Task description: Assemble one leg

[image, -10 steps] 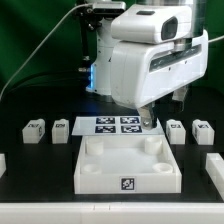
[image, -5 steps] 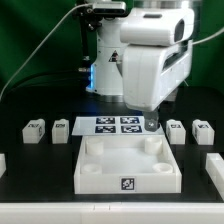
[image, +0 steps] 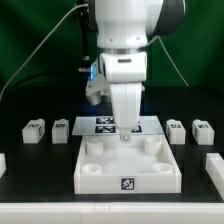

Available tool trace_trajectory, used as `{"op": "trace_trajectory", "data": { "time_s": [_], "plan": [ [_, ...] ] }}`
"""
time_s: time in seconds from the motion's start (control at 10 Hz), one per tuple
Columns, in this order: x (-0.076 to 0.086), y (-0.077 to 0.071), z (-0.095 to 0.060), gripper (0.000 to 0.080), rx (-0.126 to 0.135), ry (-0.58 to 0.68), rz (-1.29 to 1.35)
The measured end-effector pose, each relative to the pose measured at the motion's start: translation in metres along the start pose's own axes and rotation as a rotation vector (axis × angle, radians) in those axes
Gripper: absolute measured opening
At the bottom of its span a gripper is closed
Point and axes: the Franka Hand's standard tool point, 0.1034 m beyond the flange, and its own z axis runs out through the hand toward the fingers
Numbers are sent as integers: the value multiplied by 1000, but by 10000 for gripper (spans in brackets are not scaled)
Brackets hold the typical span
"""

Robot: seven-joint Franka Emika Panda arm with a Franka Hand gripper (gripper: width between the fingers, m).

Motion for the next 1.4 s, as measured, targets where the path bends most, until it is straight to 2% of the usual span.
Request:
{"op": "trace_trajectory", "data": {
  "time_s": [0.2, 0.3, 0.4, 0.5, 0.6, 0.7, 0.8, 0.9, 1.0, 1.4],
  "plan": [
    [-3, -10, 19, 650, 19, 9, 18],
    [-3, -11, 21, 650, 20, 10, 30],
    [-3, -11, 21, 564, 21, 10, 30],
    [-3, -11, 21, 427, 21, 10, 30],
    [-3, -11, 21, 427, 21, 10, 30],
    [-3, -11, 21, 245, 21, 10, 30],
    [-3, -11, 21, 101, 21, 10, 30],
    [-3, -11, 21, 101, 20, 10, 30],
    [-3, -9, 20, 56, 11, 10, 30],
    [-3, -7, 19, 56, 5, 11, 30]
  ]
}}
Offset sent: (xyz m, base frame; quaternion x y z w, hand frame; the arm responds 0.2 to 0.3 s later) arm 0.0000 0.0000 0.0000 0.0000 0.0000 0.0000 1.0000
